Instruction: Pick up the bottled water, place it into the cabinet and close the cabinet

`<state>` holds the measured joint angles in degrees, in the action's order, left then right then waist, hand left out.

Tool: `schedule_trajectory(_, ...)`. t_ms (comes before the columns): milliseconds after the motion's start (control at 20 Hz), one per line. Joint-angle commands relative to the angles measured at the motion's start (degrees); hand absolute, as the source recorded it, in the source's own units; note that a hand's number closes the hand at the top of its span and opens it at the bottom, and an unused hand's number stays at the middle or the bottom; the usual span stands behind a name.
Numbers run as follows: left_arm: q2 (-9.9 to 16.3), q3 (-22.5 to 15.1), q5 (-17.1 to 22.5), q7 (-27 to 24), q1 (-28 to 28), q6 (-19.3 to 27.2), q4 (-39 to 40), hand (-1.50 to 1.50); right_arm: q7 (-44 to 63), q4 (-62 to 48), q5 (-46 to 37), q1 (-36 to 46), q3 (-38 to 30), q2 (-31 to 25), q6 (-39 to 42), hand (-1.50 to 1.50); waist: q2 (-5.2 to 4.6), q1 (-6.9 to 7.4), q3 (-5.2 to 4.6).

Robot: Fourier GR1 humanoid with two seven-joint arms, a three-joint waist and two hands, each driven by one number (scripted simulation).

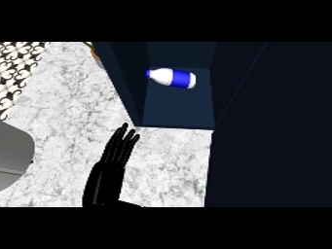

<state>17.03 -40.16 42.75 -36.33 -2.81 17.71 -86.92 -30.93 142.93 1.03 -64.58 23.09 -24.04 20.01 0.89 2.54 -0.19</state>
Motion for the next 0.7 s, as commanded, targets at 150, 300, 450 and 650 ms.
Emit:
schedule_trajectory(150,10.35,0.53,-0.42,-4.88,10.31,-6.21,-7.92,-1.5,4.8,9.21,-12.22,6.87,1.34,-9.34,5.29,1.5,0.09,1.32,-0.29)
schedule_trajectory(300,14.75,3.23,1.15,-6.4,14.36,-8.08,-11.0,-1.5,6.89,11.17,-13.12,9.22,3.69,-10.39,5.17,1.5,0.2,0.94,-0.32)
schedule_trajectory(450,18.85,5.93,2.21,-9.42,18.09,-11.62,-11.86,-1.5,9.88,12.88,-11.74,12.35,5.31,-10.98,4.69,1.5,-0.19,1.25,-0.36)
schedule_trajectory(650,23.46,9.11,4.47,-11.55,22.36,-16.11,-12.95,-1.5,15.69,12.18,-11.69,15.71,12.65,-8.57,2.44,1.5,-0.58,1.04,-0.41)
